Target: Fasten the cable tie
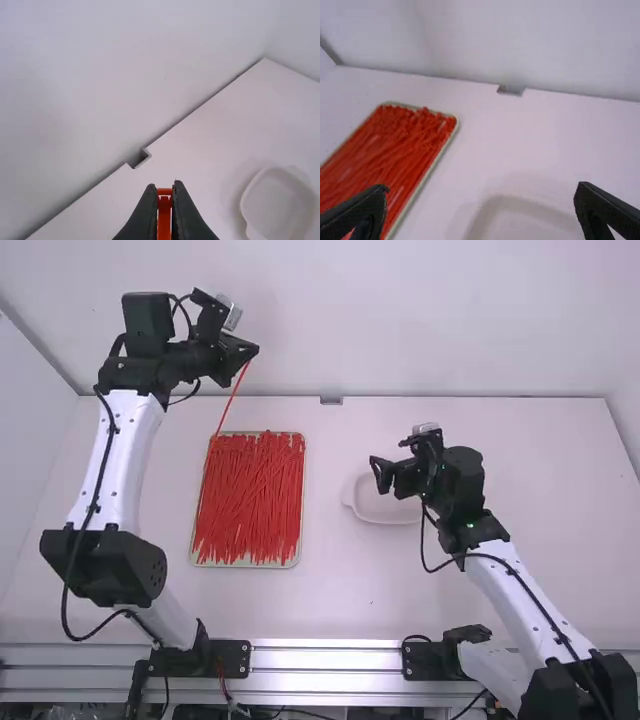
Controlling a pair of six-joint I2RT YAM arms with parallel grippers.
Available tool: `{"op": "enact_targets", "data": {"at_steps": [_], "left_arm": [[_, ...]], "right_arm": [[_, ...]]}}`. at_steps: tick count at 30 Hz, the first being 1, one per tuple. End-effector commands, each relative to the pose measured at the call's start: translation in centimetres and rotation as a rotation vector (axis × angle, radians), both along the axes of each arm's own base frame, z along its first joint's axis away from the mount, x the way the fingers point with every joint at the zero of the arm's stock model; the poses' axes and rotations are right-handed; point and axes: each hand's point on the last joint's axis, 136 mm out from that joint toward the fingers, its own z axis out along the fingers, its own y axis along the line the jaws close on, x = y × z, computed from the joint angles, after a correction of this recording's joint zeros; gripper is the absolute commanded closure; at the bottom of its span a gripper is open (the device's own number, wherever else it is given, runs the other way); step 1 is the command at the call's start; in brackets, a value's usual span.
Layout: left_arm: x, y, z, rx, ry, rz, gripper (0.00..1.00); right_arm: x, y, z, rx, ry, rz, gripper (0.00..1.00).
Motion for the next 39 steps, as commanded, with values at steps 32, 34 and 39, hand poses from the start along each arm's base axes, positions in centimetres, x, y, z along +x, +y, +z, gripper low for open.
{"op": "enact_targets", "data": {"at_steps": [32,34,39], "left_arm": [[-11.9,5.5,9.4,-0.092,-0.187,0.369,0.98],[-12.4,5.4,8.5,-0.104,-0.199,0.37,0.98],[-13.2,5.3,5.8,-0.162,-0.222,0.383,0.98]], "right_arm": [[-0.6,3.7,2.4,0.042,-0.062,0.09,0.0],[-0.8,4.3,2.7,0.045,-0.071,0.107,0.0],[-1.5,6.2,3.4,0.057,-0.103,0.16,0.0]]}}
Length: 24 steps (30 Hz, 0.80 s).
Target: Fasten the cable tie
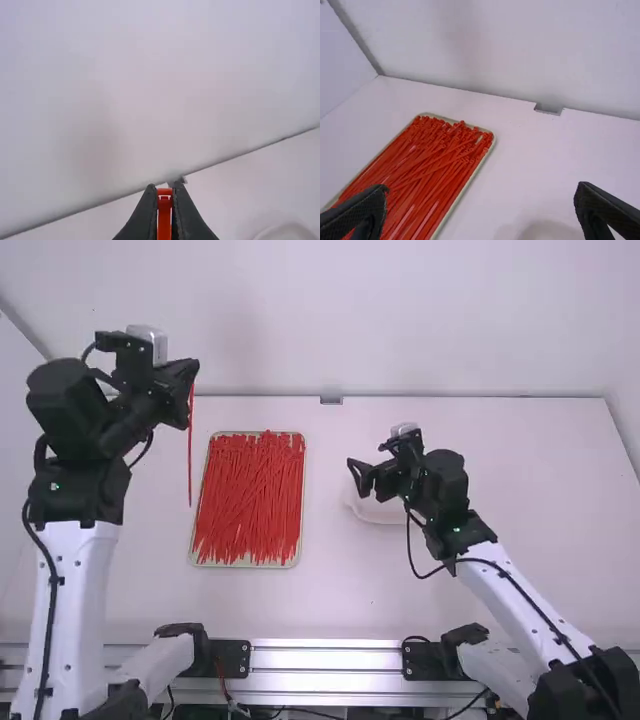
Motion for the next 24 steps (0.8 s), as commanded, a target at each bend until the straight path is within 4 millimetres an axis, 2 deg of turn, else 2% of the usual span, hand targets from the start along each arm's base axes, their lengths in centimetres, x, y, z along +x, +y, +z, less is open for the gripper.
{"op": "enact_targets", "data": {"at_steps": [1,9,12,19,24], "left_arm": [[-0.9,-0.1,-1.1,-0.052,-0.004,0.009,0.98],[-1.3,-0.2,-5.5,-0.193,-0.032,0.016,0.98],[-1.8,-1.6,-6.9,-0.218,-0.065,-0.067,0.98],[-1.6,-2.7,-8.9,-0.287,-0.052,-0.121,0.98],[-1.3,-4.3,-9.0,-0.309,-0.041,-0.168,0.98]], "right_arm": [[-0.1,1.4,1.6,0.02,-0.036,0.034,0.0],[-1.0,3.7,3.4,0.052,-0.104,0.098,0.0],[-1.3,4.4,4.8,0.121,-0.118,0.104,0.0],[-2.5,6.4,7.0,0.179,-0.188,0.161,0.0],[-3.8,8.1,7.8,0.198,-0.212,0.214,0.0]]}}
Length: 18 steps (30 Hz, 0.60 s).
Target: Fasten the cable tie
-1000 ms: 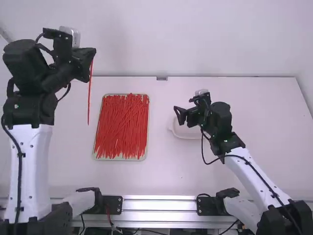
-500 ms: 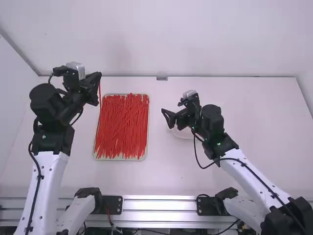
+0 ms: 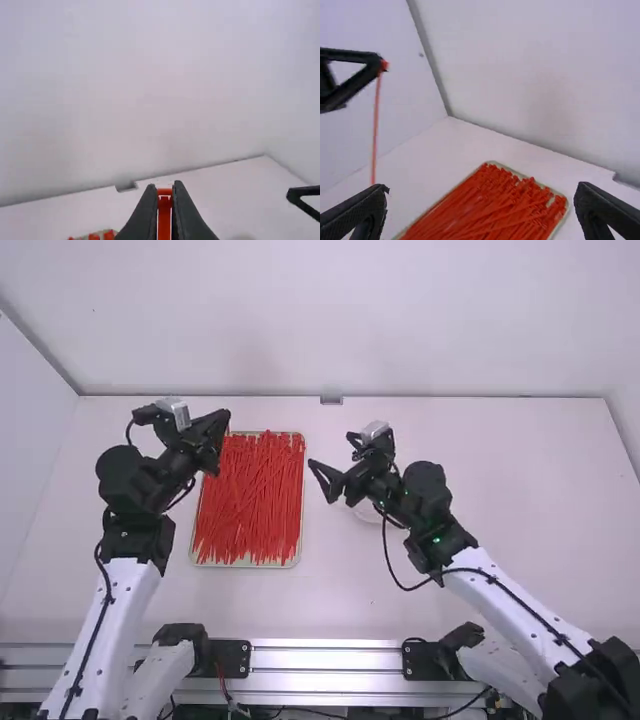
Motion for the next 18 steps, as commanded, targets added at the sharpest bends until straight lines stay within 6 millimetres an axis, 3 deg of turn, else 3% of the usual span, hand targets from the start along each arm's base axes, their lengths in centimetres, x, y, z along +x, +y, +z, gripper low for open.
{"op": "enact_targets", "data": {"at_steps": [1,4,10,18], "left_arm": [[-0.1,-1.5,0.0,-0.027,0.007,-0.057,0.98],[-0.2,-3.3,0.6,-0.027,-0.027,-0.111,0.98],[-0.2,-5.1,1.5,-0.077,-0.053,-0.149,0.98],[-0.9,-8.1,2.6,-0.115,-0.096,-0.242,0.98]], "right_arm": [[-0.4,1.0,1.7,0.029,-0.029,0.025,0.0],[-1.1,1.8,2.3,0.043,-0.049,0.047,0.0],[-1.8,2.5,2.9,0.059,-0.071,0.071,0.0],[-1.2,2.0,3.5,0.074,-0.089,0.029,0.0]]}}
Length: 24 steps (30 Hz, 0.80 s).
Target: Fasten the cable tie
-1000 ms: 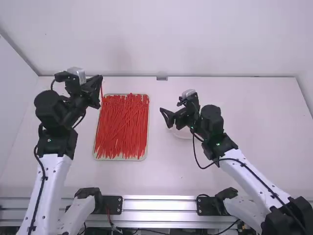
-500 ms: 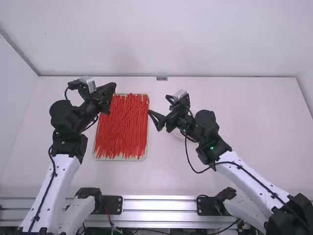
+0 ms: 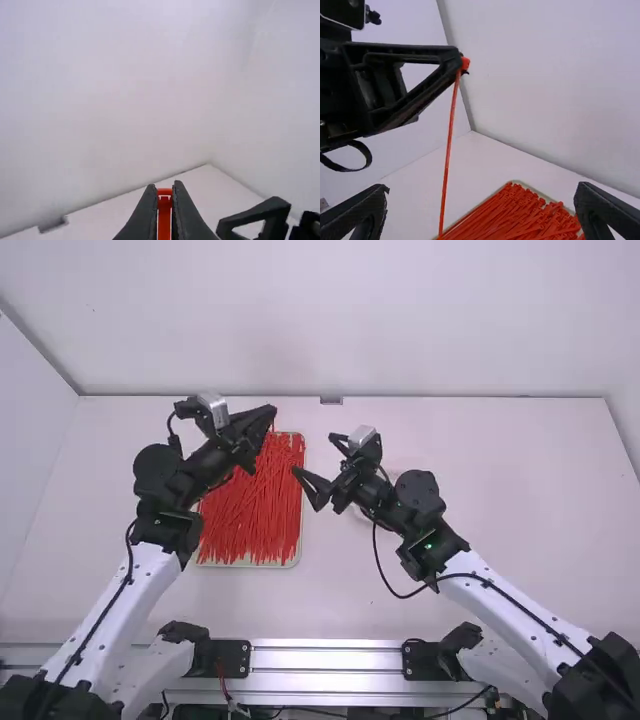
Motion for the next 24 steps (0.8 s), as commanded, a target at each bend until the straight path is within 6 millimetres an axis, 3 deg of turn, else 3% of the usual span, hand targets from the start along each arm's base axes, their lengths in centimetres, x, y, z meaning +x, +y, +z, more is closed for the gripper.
{"op": "enact_targets", "data": {"at_steps": [1,7,15,21,24], "left_arm": [[-0.2,-0.7,0.4,-0.032,-0.001,-0.026,0.98],[-0.3,-1.3,1.4,-0.091,-0.019,-0.063,0.98],[-0.3,-3.0,0.8,-0.125,0.002,-0.175,0.98],[0.3,-4.1,-0.2,-0.115,0.013,-0.189,0.98],[0.4,-4.2,-0.5,-0.113,0.022,-0.19,0.98]], "right_arm": [[0.4,0.1,1.4,0.02,-0.02,-0.018,0.0],[0.5,0.0,1.2,0.039,0.014,-0.019,0.0],[1.4,0.8,0.6,0.048,0.004,-0.015,0.0],[2.5,1.7,-0.3,0.091,0.024,-0.006,0.05],[3.0,2.0,-0.7,0.104,0.029,-0.005,0.14]]}}
